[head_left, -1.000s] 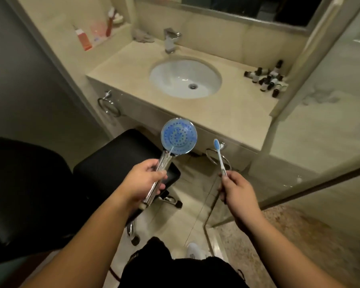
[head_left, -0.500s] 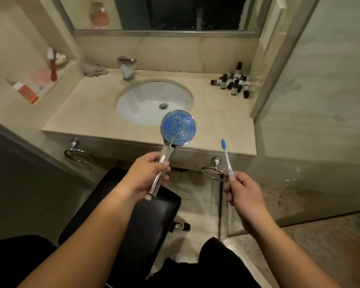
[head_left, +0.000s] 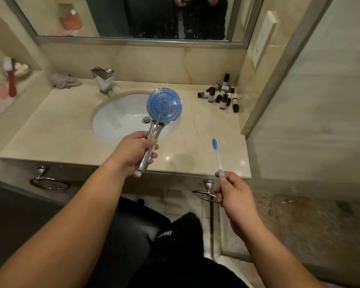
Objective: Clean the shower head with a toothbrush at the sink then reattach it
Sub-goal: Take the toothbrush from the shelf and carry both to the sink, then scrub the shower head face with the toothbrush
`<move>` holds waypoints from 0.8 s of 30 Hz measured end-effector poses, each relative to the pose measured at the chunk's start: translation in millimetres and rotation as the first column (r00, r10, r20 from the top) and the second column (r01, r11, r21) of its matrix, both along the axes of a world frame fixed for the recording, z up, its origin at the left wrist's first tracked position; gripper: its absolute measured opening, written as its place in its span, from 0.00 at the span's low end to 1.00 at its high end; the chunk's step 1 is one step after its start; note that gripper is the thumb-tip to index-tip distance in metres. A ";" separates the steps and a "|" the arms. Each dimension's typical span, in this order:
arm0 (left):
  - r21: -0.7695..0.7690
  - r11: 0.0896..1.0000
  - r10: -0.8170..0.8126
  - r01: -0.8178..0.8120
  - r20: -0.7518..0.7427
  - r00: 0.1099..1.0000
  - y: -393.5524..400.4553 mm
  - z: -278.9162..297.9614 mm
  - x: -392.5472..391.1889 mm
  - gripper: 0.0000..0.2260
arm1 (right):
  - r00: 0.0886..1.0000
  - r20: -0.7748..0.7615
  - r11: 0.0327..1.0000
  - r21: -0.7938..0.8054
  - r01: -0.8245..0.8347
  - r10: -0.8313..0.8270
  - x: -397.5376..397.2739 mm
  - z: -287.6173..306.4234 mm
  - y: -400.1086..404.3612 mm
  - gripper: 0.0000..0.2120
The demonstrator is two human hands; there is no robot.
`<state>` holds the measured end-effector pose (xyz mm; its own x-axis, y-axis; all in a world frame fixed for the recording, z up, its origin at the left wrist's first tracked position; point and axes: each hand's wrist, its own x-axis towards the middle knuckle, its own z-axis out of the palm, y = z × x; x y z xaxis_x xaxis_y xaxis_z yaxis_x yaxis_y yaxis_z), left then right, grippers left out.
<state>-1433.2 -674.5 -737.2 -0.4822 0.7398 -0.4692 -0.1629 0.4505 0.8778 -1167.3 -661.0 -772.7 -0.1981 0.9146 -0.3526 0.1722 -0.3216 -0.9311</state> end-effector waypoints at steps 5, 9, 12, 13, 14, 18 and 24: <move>-0.021 1.000 -0.023 0.022 -0.040 0.999 19.3 1.0 -28.4 0.06 | 1.000 -0.002 1.000 0.013 -0.021 0.021 -25.5 0.5 21.6 0.09; -0.033 0.999 -0.016 0.014 -0.062 0.998 35.4 -4.0 -51.7 0.05 | 1.000 -0.026 1.000 0.014 -0.015 0.015 -43.1 -4.4 37.5 0.09; -0.040 0.999 -0.010 0.007 -0.069 0.998 47.7 -13.7 -74.0 0.05 | 0.999 0.022 0.999 0.034 -0.025 0.024 -62.9 -14.8 50.9 0.09; -0.036 0.999 -0.013 0.010 -0.068 0.998 53.4 -17.8 -81.8 0.05 | 0.999 0.034 0.999 0.037 -0.033 0.032 -71.9 -17.8 57.2 0.09; -0.039 0.999 -0.017 0.015 -0.066 0.998 58.9 -22.8 -90.3 0.05 | 0.998 0.043 0.999 0.038 -0.039 0.037 -82.7 -22.8 63.4 0.09; -0.077 0.996 -0.049 0.043 -0.068 0.996 82.2 -45.1 -130.2 0.04 | 0.994 0.090 0.997 0.054 -0.060 0.055 -130.0 -47.5 87.6 0.09; -0.158 0.977 -0.165 0.141 -0.152 0.975 127.1 -93.0 -215.5 0.05 | 0.984 0.160 0.990 0.101 -0.095 0.078 -223.0 -101.5 141.1 0.09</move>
